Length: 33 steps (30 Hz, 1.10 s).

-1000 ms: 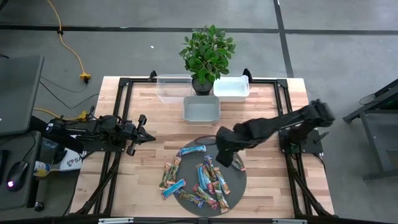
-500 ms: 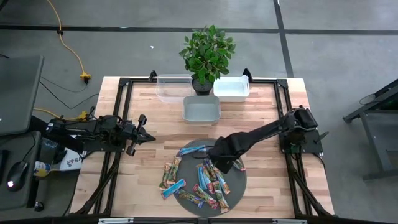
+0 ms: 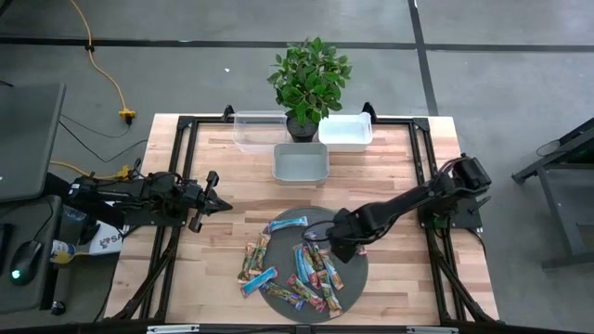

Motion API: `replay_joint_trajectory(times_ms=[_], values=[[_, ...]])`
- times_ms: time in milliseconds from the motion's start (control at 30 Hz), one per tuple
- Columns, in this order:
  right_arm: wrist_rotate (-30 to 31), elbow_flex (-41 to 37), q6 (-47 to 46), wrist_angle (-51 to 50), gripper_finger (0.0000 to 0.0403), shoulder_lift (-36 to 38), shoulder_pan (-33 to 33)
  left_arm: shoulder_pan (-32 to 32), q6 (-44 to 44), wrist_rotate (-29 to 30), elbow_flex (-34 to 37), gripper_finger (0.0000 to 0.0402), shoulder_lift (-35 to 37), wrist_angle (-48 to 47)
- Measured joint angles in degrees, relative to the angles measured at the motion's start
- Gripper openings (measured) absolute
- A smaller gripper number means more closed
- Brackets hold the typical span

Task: Pick and place Granola Bars by type
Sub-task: Put the red granola bar into the white bin

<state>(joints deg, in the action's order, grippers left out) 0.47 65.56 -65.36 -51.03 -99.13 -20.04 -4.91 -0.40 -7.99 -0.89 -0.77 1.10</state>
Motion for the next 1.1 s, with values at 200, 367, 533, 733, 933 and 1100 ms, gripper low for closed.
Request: replay_joint_trajectory(times_ms=[200, 367, 533, 733, 933, 1100], values=[[-0.5, -5.1, 1.0, 7.6, 0.0268, 1.3, 0.3, 0.0, 0.0, 0.0, 0.0, 0.0001, 0.0, 0.0], [-0.2, -7.5, 0.6, 12.2, 0.0269, 1.3, 0.3, 0.0, 0.0, 0.0, 0.0, 0.0001, 0.0, 0.0], [0.5, -9.0, -0.2, 13.3, 0.0269, 1.3, 0.3, 0.0, 0.0, 0.0, 0.0, 0.0001, 0.0, 0.0], [0.4, -9.9, 0.2, 15.0, 0.0268, 1.3, 0.1, 0.0, 0.0, 0.1, 0.0, 0.0001, 0.0, 0.0], [0.4, -9.9, 1.9, 15.7, 0.0268, 1.3, -0.4, 0.0, 0.0, 0.2, 0.0, 0.0001, 0.0, 0.0], [0.7, -9.9, 4.2, 15.6, 0.0268, 1.3, -0.8, 0.0, 0.0, 0.2, 0.0, 0.0001, 0.0, 0.0]])
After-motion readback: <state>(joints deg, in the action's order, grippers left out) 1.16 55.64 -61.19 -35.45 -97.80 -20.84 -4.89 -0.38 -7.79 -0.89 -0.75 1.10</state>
